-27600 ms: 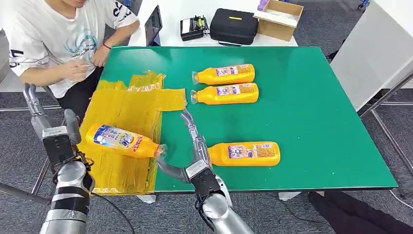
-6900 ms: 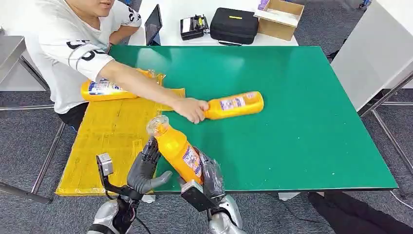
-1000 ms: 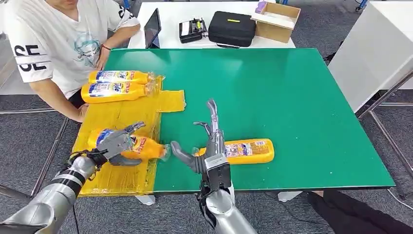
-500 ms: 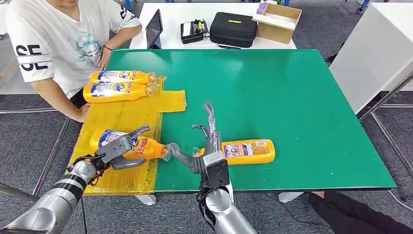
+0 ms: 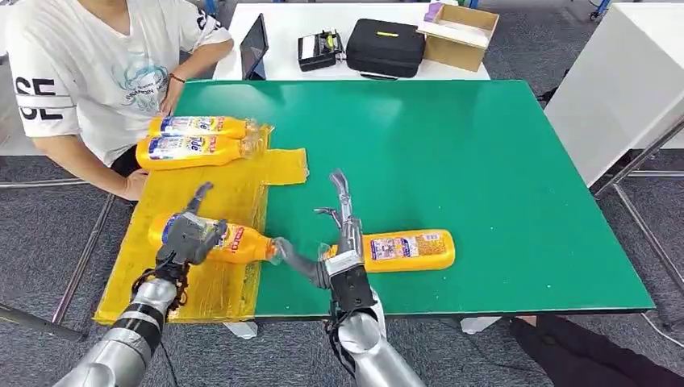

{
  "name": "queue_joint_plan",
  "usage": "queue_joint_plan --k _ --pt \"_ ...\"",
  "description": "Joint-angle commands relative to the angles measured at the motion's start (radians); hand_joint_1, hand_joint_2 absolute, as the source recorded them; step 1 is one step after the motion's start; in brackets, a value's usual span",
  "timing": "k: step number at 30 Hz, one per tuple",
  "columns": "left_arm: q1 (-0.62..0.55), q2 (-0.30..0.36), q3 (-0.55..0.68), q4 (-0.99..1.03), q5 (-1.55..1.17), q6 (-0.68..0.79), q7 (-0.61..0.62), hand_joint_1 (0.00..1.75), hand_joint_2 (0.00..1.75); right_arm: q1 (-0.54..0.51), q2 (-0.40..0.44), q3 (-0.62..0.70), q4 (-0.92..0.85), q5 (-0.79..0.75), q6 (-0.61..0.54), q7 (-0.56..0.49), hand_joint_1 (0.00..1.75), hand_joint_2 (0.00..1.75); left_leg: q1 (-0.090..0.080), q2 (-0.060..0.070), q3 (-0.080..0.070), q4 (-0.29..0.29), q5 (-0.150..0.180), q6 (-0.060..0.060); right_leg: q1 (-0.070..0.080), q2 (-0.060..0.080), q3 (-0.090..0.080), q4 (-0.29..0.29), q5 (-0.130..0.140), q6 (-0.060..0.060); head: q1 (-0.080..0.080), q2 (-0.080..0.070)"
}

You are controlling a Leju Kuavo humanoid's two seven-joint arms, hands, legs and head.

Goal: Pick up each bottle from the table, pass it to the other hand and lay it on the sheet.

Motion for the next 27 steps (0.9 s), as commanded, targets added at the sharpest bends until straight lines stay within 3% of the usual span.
queue_joint_plan --k 1,4,7,12,15,22,27 --pt "0.062 -0.076 0.33 -0.343 0.132 0.115 -0.045 0.0 1.75 -0.164 -0.166 0.053 0.044 0.247 0.05 0.242 0.0 1.75 0.001 0.003 0.0 0.001 -0.002 0.001 0.001 0.002 0.0 0.0 0.0 -0.002 0.0 0.0" --pt "0.138 -0.079 0.367 -0.405 0.15 0.109 -0.055 0.0 1.75 -0.222 -0.246 0.033 0.083 0.336 0.122 0.325 0.0 1.75 0.0 0.004 0.001 0.0 -0.001 0.001 0.001 0.002 0.001 -0.002 0.0 -0.002 0.0 0.0" --pt "0.158 -0.086 0.374 -0.419 0.15 0.101 -0.056 0.0 1.75 -0.224 -0.251 0.011 0.091 0.337 0.14 0.315 0.0 1.75 0.0 0.005 0.002 -0.001 -0.002 0.002 0.0 0.002 0.003 -0.003 0.0 -0.002 0.0 0.0" --pt "0.237 -0.102 0.368 -0.451 0.149 0.057 -0.037 0.0 1.75 -0.319 -0.35 0.022 0.21 0.402 0.265 0.441 0.0 1.75 0.0 0.001 -0.002 0.0 -0.001 0.001 0.001 0.0 -0.001 -0.002 -0.001 -0.002 0.0 0.0" --pt "0.262 -0.113 0.347 -0.439 0.139 0.035 -0.027 0.0 1.75 -0.369 -0.383 0.033 0.299 0.399 0.316 0.454 0.0 1.75 -0.001 0.002 -0.002 0.0 -0.001 0.001 0.0 0.001 -0.001 -0.002 -0.001 -0.001 0.0 0.0" --pt "0.263 -0.114 0.339 -0.437 0.13 0.038 -0.028 0.0 1.75 -0.366 -0.373 0.037 0.312 0.399 0.321 0.456 0.0 1.75 0.0 0.002 -0.002 0.001 -0.002 0.001 0.001 0.0 0.0 -0.001 -0.002 -0.003 0.0 0.0" --pt "0.235 -0.113 0.306 -0.339 0.081 0.032 -0.014 0.0 1.75 -0.366 -0.428 0.126 0.318 0.331 0.451 0.406 0.0 1.75 0.0 0.001 -0.001 0.001 -0.002 0.001 0.001 0.0 0.0 -0.001 -0.002 -0.003 0.0 0.0"
